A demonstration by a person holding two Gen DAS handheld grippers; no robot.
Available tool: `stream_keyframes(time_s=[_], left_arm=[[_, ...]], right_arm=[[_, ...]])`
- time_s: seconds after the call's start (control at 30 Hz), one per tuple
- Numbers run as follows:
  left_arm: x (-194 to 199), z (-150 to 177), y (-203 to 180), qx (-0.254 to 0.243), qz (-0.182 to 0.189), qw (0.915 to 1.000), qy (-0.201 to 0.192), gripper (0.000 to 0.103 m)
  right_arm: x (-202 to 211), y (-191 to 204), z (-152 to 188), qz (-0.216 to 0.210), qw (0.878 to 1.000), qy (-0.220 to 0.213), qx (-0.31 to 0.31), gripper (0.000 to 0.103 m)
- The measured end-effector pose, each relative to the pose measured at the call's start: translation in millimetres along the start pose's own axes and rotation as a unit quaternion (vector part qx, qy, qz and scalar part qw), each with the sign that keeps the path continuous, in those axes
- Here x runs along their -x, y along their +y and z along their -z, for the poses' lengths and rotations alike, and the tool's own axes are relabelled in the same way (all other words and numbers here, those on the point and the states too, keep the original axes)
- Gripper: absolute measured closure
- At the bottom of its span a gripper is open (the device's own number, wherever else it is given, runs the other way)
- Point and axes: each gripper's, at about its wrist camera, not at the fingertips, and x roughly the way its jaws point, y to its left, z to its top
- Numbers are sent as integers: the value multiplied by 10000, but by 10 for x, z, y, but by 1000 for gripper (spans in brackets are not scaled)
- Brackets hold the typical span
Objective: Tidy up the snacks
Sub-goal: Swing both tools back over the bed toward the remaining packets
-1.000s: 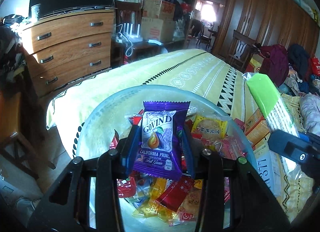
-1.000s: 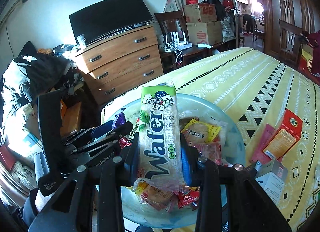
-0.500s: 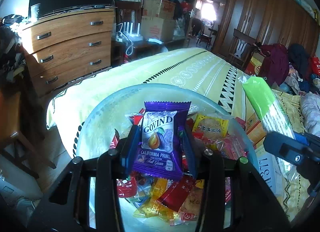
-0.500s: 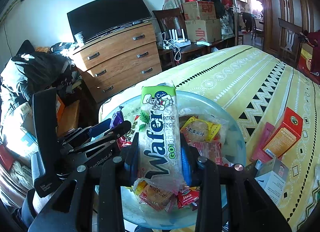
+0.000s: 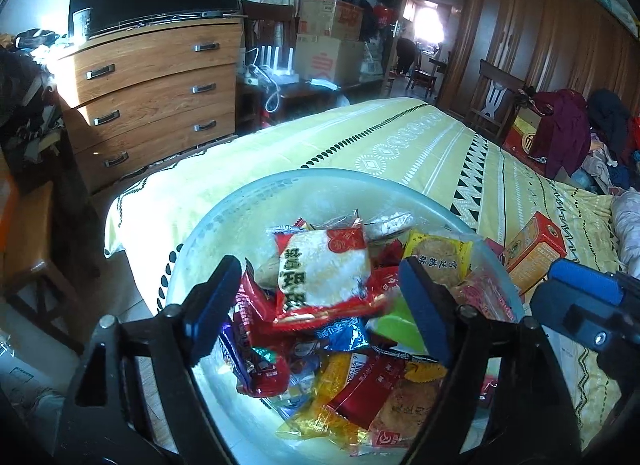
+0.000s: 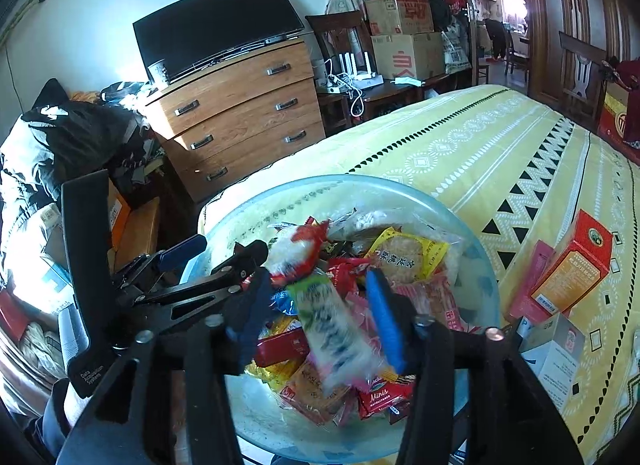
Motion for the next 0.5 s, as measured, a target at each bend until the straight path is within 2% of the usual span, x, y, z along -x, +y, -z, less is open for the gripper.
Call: stream_keyframes(time_s=[0.17, 0.27, 0.33, 0.4, 0.47, 0.5], left_arm=[[32, -17, -17, 6, -34, 10000, -37, 18], [126, -31, -123, -6, 226, 9997, -105, 18], [264, -9, -307, -61, 684, 9974, -240, 18], [401, 44, -611, -286, 1152, 9925, -299, 18], [553, 131, -1012, -663, 1612, 9841, -332, 18], [663, 211, -1308, -954, 1908, 9763, -354, 18]], right_arm=[[83, -43, 55, -42, 9999, -84, -81, 47], [257, -161, 146, 33, 9995, -264, -142, 47], [427, -270, 255, 220, 9989, -404, -130, 47], [678, -499, 437, 597, 9966, -543, -183, 47], [1006, -950, 741, 1006, 9918, -607, -509, 47], [1129, -1157, 879, 1165, 9890, -586, -695, 47]])
